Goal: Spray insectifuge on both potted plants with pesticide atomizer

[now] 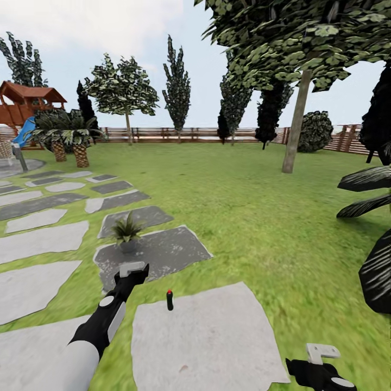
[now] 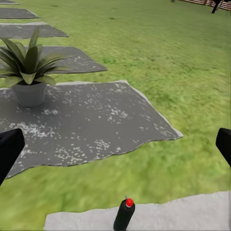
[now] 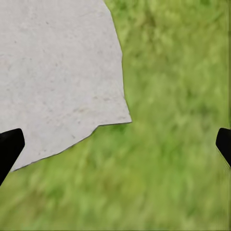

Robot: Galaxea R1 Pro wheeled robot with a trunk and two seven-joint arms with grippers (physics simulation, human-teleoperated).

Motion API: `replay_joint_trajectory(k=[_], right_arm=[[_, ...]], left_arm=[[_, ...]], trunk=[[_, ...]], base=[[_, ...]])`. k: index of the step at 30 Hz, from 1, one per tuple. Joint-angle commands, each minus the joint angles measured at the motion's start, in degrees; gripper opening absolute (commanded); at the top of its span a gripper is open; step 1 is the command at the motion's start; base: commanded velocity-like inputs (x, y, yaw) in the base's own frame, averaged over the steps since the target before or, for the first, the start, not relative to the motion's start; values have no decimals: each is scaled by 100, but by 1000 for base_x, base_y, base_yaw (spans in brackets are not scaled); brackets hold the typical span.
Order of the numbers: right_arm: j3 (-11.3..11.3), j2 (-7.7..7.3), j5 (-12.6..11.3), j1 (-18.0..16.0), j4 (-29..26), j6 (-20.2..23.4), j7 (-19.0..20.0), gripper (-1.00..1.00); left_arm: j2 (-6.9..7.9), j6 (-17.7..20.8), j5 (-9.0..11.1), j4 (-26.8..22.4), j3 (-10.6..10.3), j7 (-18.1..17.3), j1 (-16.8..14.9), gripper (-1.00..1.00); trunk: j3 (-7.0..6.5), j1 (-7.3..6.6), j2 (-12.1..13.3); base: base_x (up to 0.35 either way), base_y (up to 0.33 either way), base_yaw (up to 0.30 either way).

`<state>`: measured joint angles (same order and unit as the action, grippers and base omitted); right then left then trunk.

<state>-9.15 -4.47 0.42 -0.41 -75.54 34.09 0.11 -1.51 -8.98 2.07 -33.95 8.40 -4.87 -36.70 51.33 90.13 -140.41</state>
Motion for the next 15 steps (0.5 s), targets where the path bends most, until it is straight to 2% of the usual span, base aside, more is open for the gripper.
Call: replay_joint_trajectory(k=[1,8,15], right_arm=[[1,-1,3,-3,-5,31,0,100],[-4,-1,9,-3,-10,28,-2,100],[-7,-6,11,-3,-9,28,-2,100]], left_arm=[[-7,-8,22,2,39,-52,-4,100],[-5,-8,22,1,39,-52,-4,100],[1,-8,14,2,45,-51,-4,100]], trunk=[[6,1,-2],[6,1,-2],[6,1,-2]], base=[[169,-62,-130],[43,-15,-177],[2,-1,-34]])
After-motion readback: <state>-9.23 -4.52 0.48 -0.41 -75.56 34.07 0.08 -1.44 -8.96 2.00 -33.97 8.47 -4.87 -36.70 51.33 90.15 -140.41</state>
